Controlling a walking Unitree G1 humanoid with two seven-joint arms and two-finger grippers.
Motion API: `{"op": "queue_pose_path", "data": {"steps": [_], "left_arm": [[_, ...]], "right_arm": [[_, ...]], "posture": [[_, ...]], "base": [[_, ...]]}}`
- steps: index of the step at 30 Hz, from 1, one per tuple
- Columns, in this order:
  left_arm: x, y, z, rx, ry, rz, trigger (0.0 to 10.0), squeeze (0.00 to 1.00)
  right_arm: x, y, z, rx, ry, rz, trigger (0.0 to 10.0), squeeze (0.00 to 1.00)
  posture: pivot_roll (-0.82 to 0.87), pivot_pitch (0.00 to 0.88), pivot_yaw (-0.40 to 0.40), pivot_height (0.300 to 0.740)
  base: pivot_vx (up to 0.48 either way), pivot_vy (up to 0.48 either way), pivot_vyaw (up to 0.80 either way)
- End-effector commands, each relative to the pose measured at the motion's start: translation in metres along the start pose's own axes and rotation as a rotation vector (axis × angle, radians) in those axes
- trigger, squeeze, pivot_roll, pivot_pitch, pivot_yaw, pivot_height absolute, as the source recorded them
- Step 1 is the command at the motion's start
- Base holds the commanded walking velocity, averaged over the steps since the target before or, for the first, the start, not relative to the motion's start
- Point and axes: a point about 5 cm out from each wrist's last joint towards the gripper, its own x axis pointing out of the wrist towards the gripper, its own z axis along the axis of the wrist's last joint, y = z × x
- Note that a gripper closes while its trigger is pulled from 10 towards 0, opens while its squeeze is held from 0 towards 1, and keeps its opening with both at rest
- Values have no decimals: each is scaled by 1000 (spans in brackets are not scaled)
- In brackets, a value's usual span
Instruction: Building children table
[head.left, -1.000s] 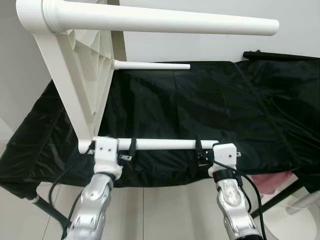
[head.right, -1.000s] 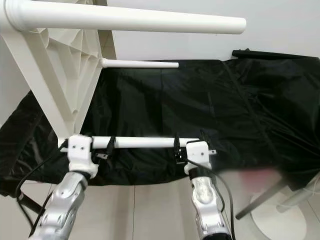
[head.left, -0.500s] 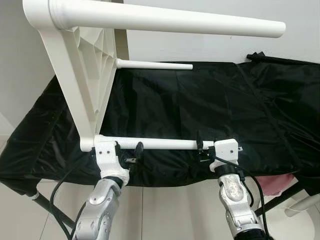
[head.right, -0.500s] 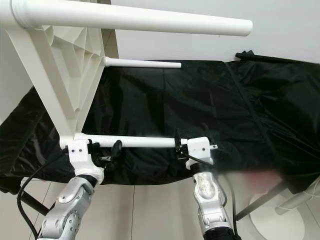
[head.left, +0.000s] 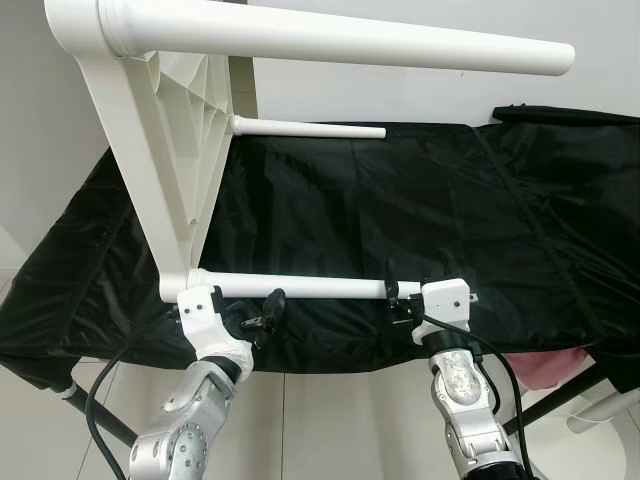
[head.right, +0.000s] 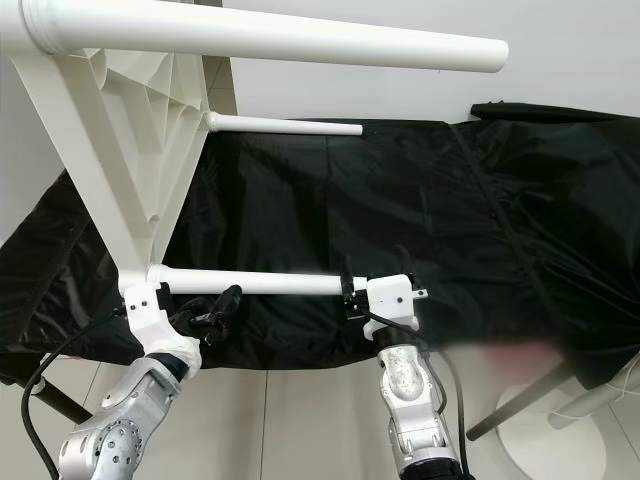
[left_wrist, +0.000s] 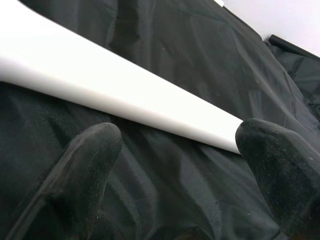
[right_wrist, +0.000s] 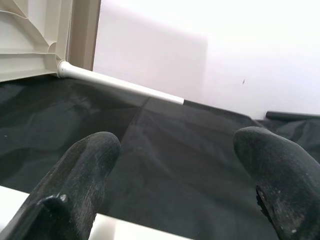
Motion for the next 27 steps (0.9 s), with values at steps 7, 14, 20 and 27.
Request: {"op": "queue_pose_path", "data": {"steps": [7,14,20,27], "left_arm": [[2,-4,-2,-43,27,-3,10000,0],[5,-6,1,-23,45,-17,10000,0],[8,-7,0,-27,53,-18,10000,0],[14,-9,0,-48,50,-11,10000,0]], "right_arm": [[5,-7,15,-106,-88,-21,10000,0],[17,11,89,-405,-521,72,10000,0],[23,14,111,-502,-673,126,10000,0],[30,15,130,-582,-794,146,10000,0]], "posture": [[18,15,22,740],[13,31,46,740],[8,34,49,740],[2,33,48,740]], "base": [[0,0,0],[0,0,0],[0,0,0],[0,0,0]]}}
